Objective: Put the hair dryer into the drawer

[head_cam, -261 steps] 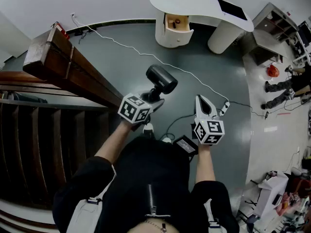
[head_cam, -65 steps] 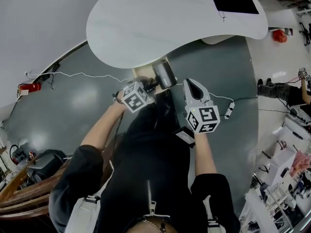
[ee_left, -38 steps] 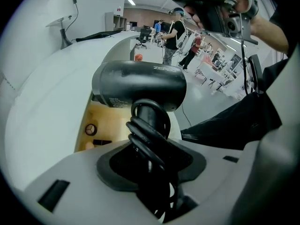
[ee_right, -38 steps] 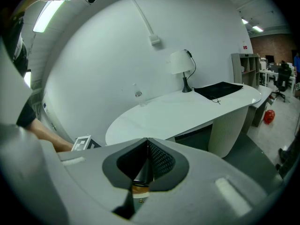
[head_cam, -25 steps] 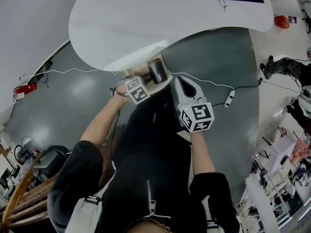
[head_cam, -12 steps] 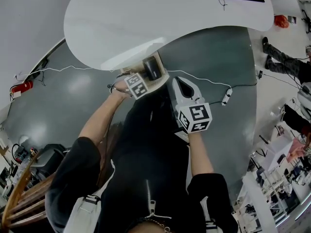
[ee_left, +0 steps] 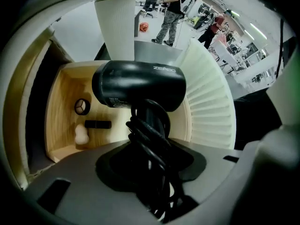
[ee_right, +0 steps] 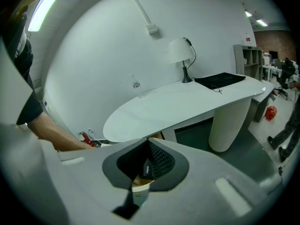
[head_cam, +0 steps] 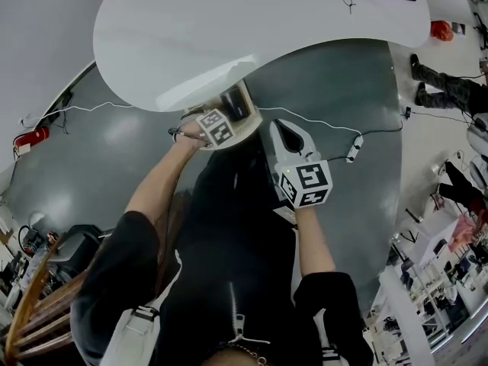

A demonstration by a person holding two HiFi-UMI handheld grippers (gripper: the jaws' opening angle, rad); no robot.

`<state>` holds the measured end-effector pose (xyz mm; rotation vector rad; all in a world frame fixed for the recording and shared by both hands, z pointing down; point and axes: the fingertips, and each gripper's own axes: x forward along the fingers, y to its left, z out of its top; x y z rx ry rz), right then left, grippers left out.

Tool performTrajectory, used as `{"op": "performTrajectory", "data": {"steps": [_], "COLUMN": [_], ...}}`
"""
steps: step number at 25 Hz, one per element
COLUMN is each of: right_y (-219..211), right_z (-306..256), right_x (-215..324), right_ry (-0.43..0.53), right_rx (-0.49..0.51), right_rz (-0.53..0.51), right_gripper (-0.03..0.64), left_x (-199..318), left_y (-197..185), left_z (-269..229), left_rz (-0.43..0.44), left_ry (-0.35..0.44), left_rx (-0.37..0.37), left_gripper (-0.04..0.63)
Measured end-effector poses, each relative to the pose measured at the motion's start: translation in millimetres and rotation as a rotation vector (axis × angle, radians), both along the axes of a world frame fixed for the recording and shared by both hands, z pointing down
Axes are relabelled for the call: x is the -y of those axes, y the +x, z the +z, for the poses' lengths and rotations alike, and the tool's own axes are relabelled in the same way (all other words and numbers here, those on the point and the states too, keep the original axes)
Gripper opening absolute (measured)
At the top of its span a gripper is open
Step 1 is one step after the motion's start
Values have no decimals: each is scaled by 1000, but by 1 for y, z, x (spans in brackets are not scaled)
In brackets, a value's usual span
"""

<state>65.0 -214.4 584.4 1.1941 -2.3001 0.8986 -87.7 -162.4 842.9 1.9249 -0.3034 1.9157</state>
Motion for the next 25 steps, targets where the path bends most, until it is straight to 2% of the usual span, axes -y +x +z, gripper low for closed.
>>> {"op": "performTrajectory", "data": {"steps": [25], "right_y": [-1], "right_z": [14], "right_x": [3], "right_ry": [-49], "right_rx": [2], "right_rz": [-2], "right_gripper": [3], "left_x": [0], "left_y": [6], "left_z": [35], "left_rz": [6], "left_ry": [-48], "left_rx": [61], "left_gripper": [184]}}
